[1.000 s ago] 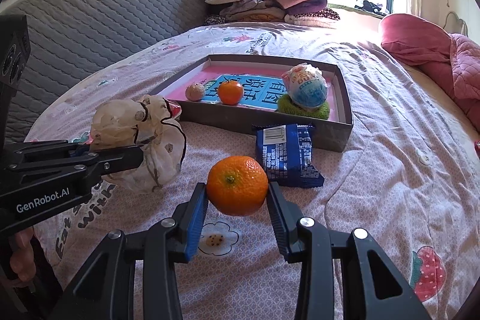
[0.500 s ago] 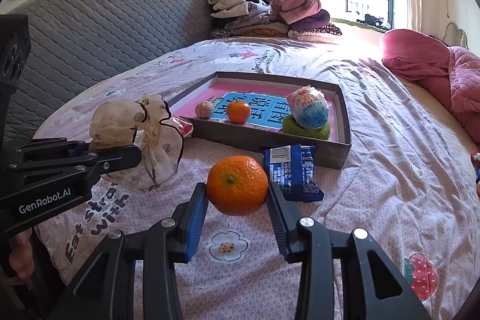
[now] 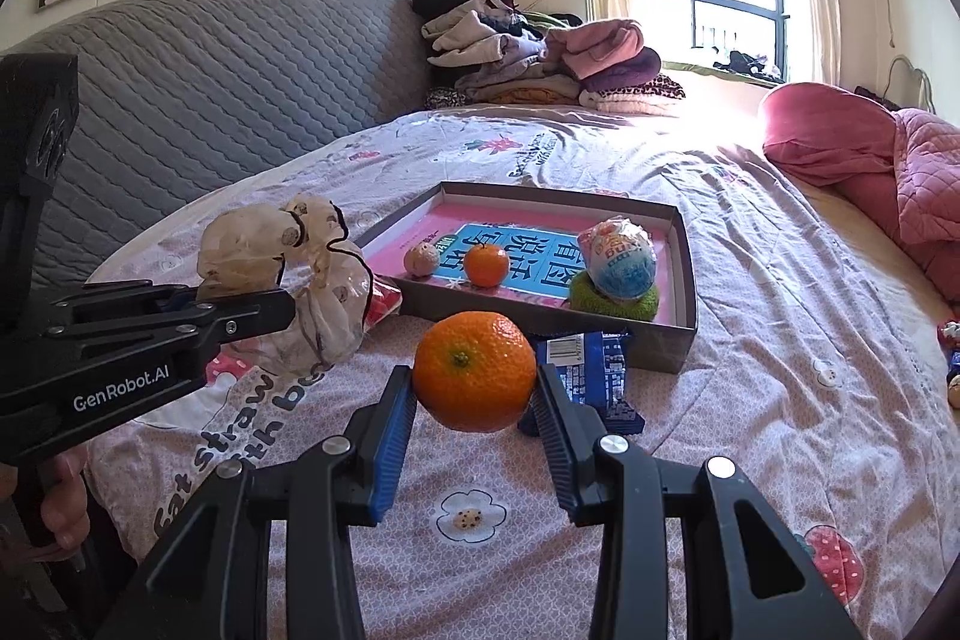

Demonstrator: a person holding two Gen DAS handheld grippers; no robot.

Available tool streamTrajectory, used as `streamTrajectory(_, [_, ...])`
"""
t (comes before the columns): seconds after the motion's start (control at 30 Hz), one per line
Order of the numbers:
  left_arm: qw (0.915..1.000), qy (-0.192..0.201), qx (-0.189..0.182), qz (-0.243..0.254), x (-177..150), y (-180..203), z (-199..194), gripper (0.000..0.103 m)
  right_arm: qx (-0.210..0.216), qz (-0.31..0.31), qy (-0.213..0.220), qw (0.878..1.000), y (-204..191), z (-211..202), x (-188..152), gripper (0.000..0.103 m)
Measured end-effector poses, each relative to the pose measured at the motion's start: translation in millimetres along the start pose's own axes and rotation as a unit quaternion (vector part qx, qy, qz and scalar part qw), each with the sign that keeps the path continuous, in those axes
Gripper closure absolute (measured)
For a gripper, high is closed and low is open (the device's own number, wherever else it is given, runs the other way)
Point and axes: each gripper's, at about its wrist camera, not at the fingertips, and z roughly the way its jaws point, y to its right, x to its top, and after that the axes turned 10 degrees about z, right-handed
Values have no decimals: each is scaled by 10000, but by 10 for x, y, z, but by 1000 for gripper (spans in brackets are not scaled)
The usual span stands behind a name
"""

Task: Organize objects
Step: 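Lift and carry the fabric and orange toward the tray with both tools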

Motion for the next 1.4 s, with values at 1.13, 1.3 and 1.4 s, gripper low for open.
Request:
streamTrajectory(1.13, [9994, 282, 206, 30, 367, -240, 77, 89, -27, -169, 212, 9996, -150, 172, 531, 62])
streamTrajectory(1.3, [9991, 324, 269, 24, 479, -327, 141, 89, -76, -158, 250, 9995, -100, 249, 659, 62])
streamTrajectory(1.4, [9991, 313, 296, 34, 550, -366, 201, 89, -112, -171, 252, 9995, -71, 309, 731, 62])
